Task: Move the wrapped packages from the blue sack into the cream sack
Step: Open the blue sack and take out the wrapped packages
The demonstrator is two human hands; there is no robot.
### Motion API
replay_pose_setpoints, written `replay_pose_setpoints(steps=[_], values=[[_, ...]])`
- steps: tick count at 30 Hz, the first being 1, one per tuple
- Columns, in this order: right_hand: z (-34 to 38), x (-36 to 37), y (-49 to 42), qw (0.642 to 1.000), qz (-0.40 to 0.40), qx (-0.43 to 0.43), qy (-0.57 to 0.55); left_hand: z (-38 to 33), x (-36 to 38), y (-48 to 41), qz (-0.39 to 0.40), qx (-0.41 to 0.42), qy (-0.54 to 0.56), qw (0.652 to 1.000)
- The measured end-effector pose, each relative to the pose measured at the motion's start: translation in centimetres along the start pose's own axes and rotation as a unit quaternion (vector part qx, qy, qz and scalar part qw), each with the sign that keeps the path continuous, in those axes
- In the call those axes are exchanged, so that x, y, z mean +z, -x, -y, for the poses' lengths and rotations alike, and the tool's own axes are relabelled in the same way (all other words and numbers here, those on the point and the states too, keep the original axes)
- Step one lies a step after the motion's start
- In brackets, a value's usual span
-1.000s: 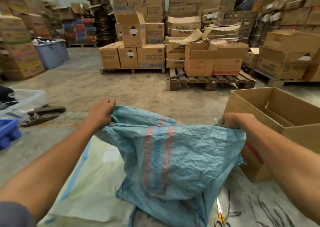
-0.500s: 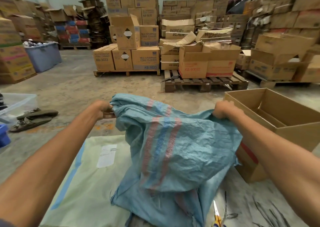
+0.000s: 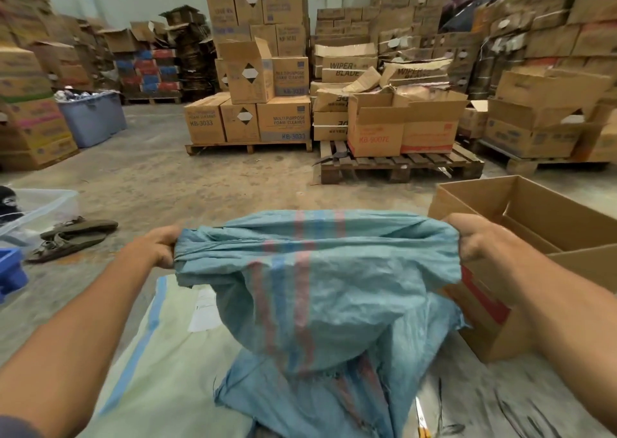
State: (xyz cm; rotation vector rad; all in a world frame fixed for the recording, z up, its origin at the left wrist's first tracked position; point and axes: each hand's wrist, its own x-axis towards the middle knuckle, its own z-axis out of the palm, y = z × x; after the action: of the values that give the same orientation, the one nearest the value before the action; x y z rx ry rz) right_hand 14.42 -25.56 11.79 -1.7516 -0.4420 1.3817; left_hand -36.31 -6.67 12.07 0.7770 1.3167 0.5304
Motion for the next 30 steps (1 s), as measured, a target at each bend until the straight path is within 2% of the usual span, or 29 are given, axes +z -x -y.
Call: replay_pose_setpoints(steps=[3, 5, 6, 8, 11, 13, 15, 17, 18, 20, 21, 22, 23, 24, 25, 26, 27, 28, 30], values=[[-1.3, 0.0, 0.5, 0.999, 0.030, -0.009, 0.038, -0.6, -0.6, 0.1, 0.041, 0.047, -0.112, 0.992], [-1.1, 0.4, 0.5, 0.998, 0.040, -0.039, 0.029, -0.8, 0.0, 0.6, 0.035, 0.089, -0.266, 0.959], [-0.8, 0.6, 0.6, 0.997, 0.046, -0.056, 0.033, -0.8, 0.3, 0.0, -0.015, 0.121, -0.335, 0.934], [0.0, 0.6, 0.4, 0.992, 0.050, -0.079, 0.086, -0.6, 0.2, -1.7, -0.160, 0.188, -0.451, 0.858], [0.2, 0.1, -0.8, 0.953, 0.044, -0.073, 0.291, -0.3, -0.1, -2.9, -0.292, 0.205, -0.560, 0.747], [0.2, 0.0, -1.6, 0.920, -0.024, -0.103, 0.377, 0.1, -0.7, -2.8, -0.359, 0.199, -0.600, 0.687], [0.2, 0.4, -2.0, 0.868, -0.103, -0.154, 0.461, 0.2, -0.3, -1.9, -0.366, 0.211, -0.617, 0.664], [-0.1, 1.1, -1.8, 0.789, -0.218, -0.184, 0.543, 0.1, 1.0, -1.2, -0.365, 0.217, -0.605, 0.674], [-0.2, 1.9, -1.2, 0.751, -0.273, -0.193, 0.570, -0.1, 1.9, -0.8, -0.358, 0.222, -0.589, 0.689], [-0.5, 3.8, -0.3, 0.672, -0.374, -0.197, 0.608, -0.7, 3.4, -0.7, -0.332, 0.233, -0.529, 0.746], [-0.4, 4.7, 0.0, 0.658, -0.402, -0.181, 0.611, -0.9, 4.1, -0.8, -0.315, 0.228, -0.474, 0.790], [-0.3, 5.5, -0.3, 0.666, -0.417, -0.173, 0.594, -1.2, 4.8, -1.0, -0.303, 0.229, -0.411, 0.829], [-0.2, 6.1, -0.8, 0.708, -0.419, -0.173, 0.542, -1.3, 5.5, -1.0, -0.276, 0.218, -0.340, 0.872], [0.2, 6.8, -1.1, 0.780, -0.395, -0.159, 0.458, -1.3, 6.4, -0.8, -0.229, 0.194, -0.274, 0.914], [0.5, 7.6, -1.6, 0.866, -0.345, -0.152, 0.328, -1.3, 7.3, -0.5, -0.167, 0.166, -0.198, 0.952], [1.0, 8.2, -2.1, 0.936, -0.262, -0.144, 0.183, -1.3, 8.1, -0.1, -0.113, 0.141, -0.106, 0.978], [1.8, 8.8, -2.0, 0.976, -0.178, -0.114, 0.045, -1.4, 8.6, 0.4, -0.082, 0.112, -0.014, 0.990], [2.5, 9.2, -1.6, 0.986, -0.130, -0.068, -0.079, -1.4, 9.0, 0.7, -0.064, 0.090, 0.061, 0.992], [3.8, 8.8, -1.8, 0.960, -0.075, 0.028, -0.269, -1.4, 8.2, 0.4, -0.057, 0.060, 0.125, 0.989]])
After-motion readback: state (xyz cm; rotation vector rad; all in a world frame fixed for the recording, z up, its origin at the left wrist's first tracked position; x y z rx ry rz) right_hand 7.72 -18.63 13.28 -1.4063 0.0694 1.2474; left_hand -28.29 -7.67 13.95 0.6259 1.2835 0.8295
